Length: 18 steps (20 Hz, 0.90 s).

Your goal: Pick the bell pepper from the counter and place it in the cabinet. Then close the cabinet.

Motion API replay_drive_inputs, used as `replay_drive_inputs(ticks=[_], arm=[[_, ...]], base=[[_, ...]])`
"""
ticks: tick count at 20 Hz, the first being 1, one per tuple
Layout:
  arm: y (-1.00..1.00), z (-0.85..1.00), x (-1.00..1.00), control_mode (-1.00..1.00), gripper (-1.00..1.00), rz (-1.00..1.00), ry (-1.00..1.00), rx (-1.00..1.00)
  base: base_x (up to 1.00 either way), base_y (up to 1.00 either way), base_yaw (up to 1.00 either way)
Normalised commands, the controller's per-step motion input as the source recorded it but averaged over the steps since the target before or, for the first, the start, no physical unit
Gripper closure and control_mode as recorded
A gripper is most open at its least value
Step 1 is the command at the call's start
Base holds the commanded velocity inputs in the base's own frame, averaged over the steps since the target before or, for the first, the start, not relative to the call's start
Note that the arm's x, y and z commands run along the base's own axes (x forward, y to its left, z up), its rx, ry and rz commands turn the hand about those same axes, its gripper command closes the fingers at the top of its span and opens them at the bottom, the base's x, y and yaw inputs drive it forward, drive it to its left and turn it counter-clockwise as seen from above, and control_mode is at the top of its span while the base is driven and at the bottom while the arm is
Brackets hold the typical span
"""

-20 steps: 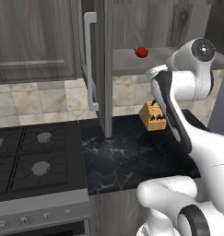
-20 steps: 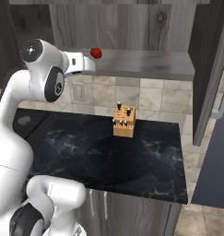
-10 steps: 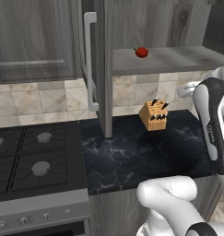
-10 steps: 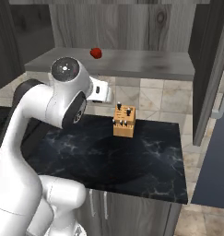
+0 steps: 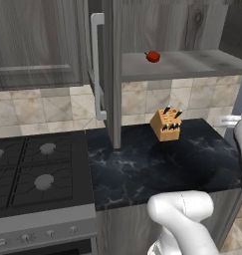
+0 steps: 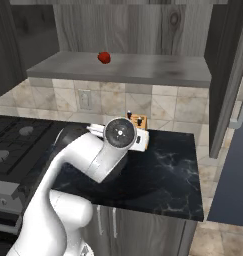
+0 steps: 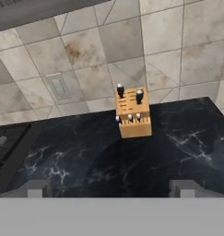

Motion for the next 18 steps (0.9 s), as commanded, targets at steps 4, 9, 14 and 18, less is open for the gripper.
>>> replay_drive_inputs(ticks=[4,9,14,18], arm=[[-0.48,-0.24,0.00,-1.00,-1.00,0.00,-0.10,0.16],[-0.52,-0.06,0.00,-1.00,-1.00,0.00,-0.12,0.25],[-0.63,0.00,-0.04,-1.00,-1.00,0.00,-0.07,0.31],[-0.74,-0.03,0.00,-1.00,-1.00,0.00,0.00,0.34]], base=[[0.00,0.00,0.00],[0.00,0.00,0.00],[0.00,0.00,0.00],[0.00,0.00,0.00]])
